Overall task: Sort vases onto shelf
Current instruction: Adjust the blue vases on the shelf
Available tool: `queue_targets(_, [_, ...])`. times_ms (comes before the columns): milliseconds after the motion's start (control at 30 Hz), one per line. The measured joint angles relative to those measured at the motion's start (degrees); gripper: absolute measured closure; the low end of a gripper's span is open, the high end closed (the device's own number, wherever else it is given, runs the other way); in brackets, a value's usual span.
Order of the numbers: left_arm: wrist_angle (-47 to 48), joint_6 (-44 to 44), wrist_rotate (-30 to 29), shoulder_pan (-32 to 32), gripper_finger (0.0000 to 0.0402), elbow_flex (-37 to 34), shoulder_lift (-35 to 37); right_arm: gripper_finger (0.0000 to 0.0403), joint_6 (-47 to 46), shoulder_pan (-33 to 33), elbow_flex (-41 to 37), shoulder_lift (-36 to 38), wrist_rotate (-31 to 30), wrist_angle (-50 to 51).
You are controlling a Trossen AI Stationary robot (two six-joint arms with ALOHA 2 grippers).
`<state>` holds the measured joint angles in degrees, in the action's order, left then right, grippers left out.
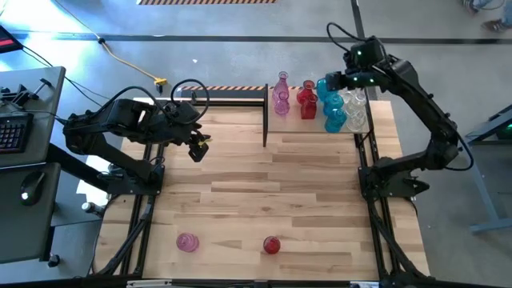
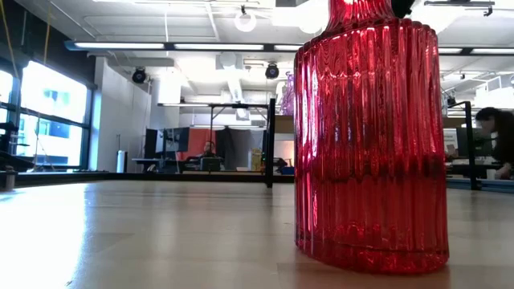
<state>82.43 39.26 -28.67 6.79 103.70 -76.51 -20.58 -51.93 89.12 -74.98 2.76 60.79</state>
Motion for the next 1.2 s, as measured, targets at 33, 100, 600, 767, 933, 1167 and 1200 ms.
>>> queue_targets(33, [0.0,0.0,0.0,0.0,0.0190,0.0,0.0,0.0291,0.1,-0.4,0.2,-0.4,0.3,-0.1])
queue_targets(100, [0.0,0.1,0.0,0.0,0.0190,0.0,0.0,0.0291,0.1,-1.0,0.6,-1.4,0.9,-0.5])
queue_targets(600, [0.0,0.0,0.0,0.0,0.0190,0.0,0.0,0.0291,2.2,-3.1,7.5,-9.8,1.6,1.0])
queue_targets(767, [0.0,0.0,0.0,0.0,0.0190,0.0,0.0,0.0291,2.7,-4.0,8.0,-10.4,1.6,1.1])
queue_targets(933, [0.0,0.0,0.0,0.0,0.0190,0.0,0.0,0.0291,3.1,-4.9,8.0,-10.4,1.6,1.2])
queue_targets(1167, [0.0,0.0,0.0,0.0,0.0190,0.0,0.0,0.0291,3.7,-5.9,8.0,-10.4,1.8,2.4])
queue_targets(1200, [0.0,0.0,0.0,0.0,0.0190,0.0,0.0,0.0291,3.9,-5.9,8.0,-10.4,1.8,2.4])
